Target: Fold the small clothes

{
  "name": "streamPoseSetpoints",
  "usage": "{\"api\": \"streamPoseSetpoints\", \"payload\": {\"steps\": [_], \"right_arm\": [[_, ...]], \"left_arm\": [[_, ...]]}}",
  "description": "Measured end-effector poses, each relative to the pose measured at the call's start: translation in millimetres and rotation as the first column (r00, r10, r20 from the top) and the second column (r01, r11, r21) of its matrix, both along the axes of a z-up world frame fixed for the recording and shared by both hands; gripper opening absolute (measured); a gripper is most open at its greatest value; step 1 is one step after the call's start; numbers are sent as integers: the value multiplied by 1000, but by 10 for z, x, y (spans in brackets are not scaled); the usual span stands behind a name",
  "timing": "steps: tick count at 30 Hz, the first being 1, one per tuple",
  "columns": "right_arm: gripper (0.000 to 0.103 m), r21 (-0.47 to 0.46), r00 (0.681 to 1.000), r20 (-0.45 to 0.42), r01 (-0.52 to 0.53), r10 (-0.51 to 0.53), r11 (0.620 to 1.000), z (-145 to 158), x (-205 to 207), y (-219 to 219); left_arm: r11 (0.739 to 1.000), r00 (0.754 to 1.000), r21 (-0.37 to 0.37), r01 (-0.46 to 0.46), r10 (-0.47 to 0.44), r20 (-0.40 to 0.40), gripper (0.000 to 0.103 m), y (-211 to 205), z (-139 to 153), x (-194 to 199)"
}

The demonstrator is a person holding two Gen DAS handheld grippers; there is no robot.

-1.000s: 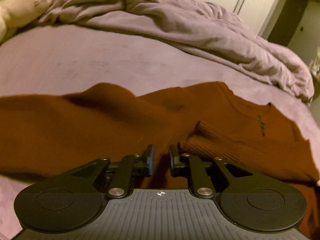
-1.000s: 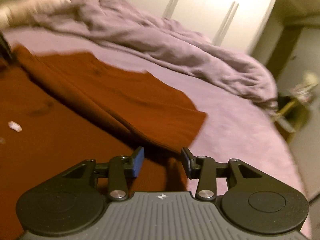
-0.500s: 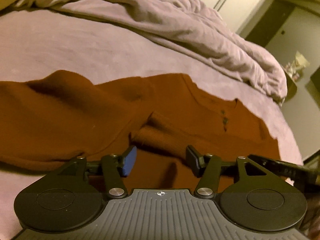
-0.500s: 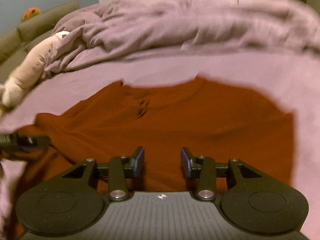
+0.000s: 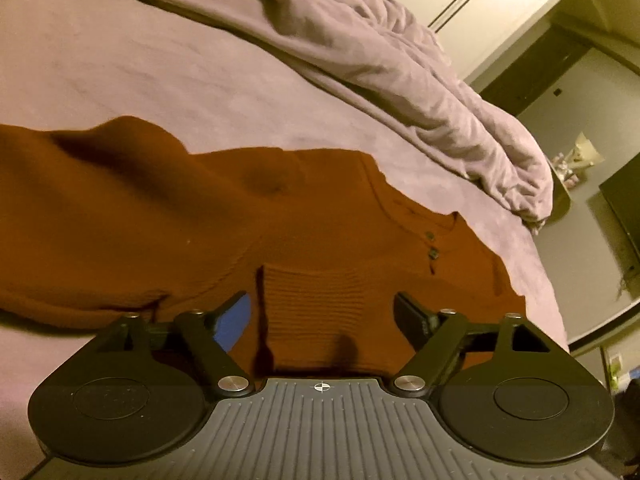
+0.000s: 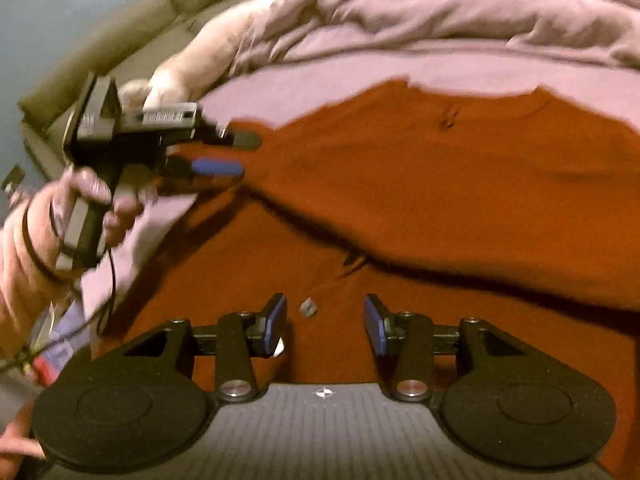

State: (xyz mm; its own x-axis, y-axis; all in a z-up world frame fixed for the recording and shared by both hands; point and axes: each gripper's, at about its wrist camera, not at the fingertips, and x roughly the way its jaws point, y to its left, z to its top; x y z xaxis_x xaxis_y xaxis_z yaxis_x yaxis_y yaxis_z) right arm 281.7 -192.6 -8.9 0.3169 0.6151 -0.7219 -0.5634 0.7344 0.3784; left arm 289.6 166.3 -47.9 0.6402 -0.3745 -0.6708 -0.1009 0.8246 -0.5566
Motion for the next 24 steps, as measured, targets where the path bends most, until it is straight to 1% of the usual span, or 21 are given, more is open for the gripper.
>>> {"api": "streamPoseSetpoints", "payload": {"steps": [2,4,5,6,7,9,10,11,12,14,16,18,20,22,24], "right_arm": [[42,8,997,41,70,-71,997,91,50,-79],[46,23,985,73,156,-158,987,148,91,-176],[47,19,975,82,207,-207,978,152,120,-228],[47,9,965,86,247,-247,969,145,145,-258],[47,-4,953,88,290,-288,957,126,155,-295],[47,-11,932,92,353,-351,935,92,142,-387],[47,-14,925,91,373,-370,928,70,127,-403],[47,-25,914,97,398,-394,917,51,102,-414],[47,-33,902,109,423,-417,906,39,70,-440],[47,-41,884,116,460,-453,887,19,28,-513],[47,-54,861,118,503,-494,863,-9,28,-584],[47,-81,849,124,524,-514,848,-50,35,-643],[47,-101,849,139,525,-510,845,-69,23,-660],[47,-120,846,170,526,-505,842,-63,-7,-654],[47,-146,842,187,533,-506,833,-72,-25,-634]], "left_arm": [[1000,1000,-23,13,-14,-24,86,-15,-57,30],[999,999,-37,16,-17,-40,83,-27,-115,49],[999,999,-38,13,-15,-43,78,-36,-134,58],[999,999,-38,10,-12,-44,69,-39,-142,75],[1000,999,-31,4,-6,-47,62,-44,-145,92],[1000,998,-9,0,-1,-69,35,-61,-154,163],[1000,997,7,2,-2,-74,27,-77,-153,193],[1000,997,20,10,-8,-72,12,-94,-143,221],[999,998,30,17,-15,-66,10,-118,-124,237],[994,999,109,28,-26,-23,9,-207,-17,250],[979,997,200,44,-56,51,9,-323,147,247],[955,988,294,41,-82,131,9,-440,337,230],[929,976,370,18,-96,195,9,-512,478,208],[901,968,434,-20,-92,234,9,-567,540,197],[873,967,486,-40,-87,237,9,-615,502,185]]}}
